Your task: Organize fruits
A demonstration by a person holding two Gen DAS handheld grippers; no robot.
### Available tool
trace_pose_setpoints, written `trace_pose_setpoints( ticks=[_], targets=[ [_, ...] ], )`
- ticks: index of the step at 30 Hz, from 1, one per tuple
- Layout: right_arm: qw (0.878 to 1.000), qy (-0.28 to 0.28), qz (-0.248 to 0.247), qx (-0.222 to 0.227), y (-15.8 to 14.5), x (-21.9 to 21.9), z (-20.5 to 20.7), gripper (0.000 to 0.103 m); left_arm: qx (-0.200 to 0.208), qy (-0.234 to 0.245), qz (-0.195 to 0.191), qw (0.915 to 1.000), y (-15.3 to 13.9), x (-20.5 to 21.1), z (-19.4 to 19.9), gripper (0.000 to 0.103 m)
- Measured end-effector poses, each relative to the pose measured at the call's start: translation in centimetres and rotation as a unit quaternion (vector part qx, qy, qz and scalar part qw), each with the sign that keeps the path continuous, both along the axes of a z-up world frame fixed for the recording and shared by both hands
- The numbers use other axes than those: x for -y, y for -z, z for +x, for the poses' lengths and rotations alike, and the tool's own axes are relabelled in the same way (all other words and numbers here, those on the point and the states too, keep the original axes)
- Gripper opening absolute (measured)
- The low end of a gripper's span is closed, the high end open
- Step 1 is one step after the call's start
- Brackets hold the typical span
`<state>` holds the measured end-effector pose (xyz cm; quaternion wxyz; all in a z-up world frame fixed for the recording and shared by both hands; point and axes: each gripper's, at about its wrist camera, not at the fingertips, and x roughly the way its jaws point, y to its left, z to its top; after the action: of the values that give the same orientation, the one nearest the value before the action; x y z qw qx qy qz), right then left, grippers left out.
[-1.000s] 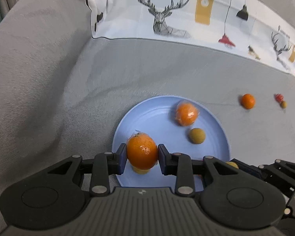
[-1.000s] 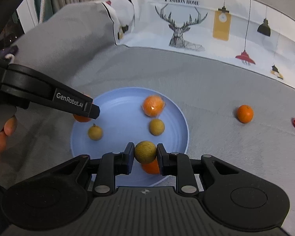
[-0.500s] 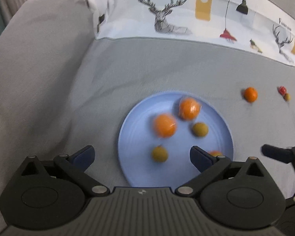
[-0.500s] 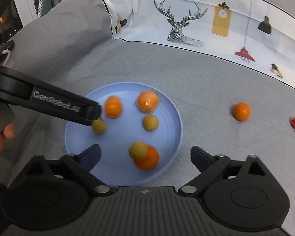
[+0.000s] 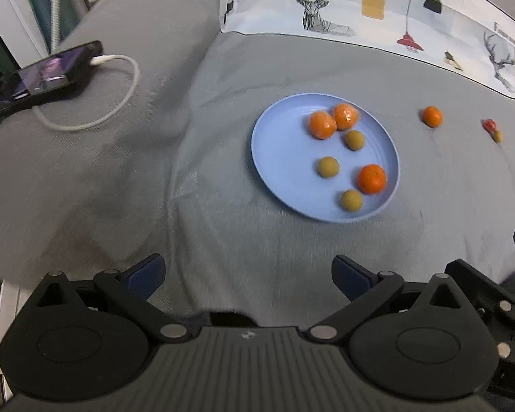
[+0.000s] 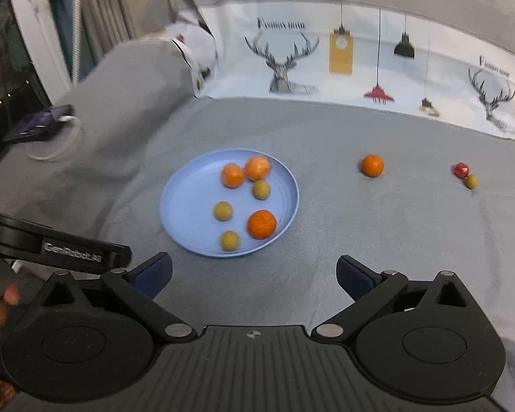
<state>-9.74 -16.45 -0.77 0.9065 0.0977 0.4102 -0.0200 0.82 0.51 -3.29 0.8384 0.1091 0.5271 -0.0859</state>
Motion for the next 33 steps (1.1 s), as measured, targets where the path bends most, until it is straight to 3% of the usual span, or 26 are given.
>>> trace_pose_setpoints(
  ticks=[4,12,33],
  targets=[
    [0.999,0.002,-0.016,0.032,-1.0,-1.2,-2.6,0.102,0.023,0.002,0.002,0.9997,-1.4,-0.7,-2.5,0.103],
    [0.998,0.006,-0.012,0.054,-1.8,-1.7,-4.7,0.102,0.05,0.014,0.001,0.9986,-3.0,-0.6,-5.3,0.103],
    [0.998,0.005,-0.019,0.066,-2.4,-2.0,-5.7,0.102,0.055,0.024,0.011,0.9981,-3.2,0.0,-5.9,0.103]
  ],
)
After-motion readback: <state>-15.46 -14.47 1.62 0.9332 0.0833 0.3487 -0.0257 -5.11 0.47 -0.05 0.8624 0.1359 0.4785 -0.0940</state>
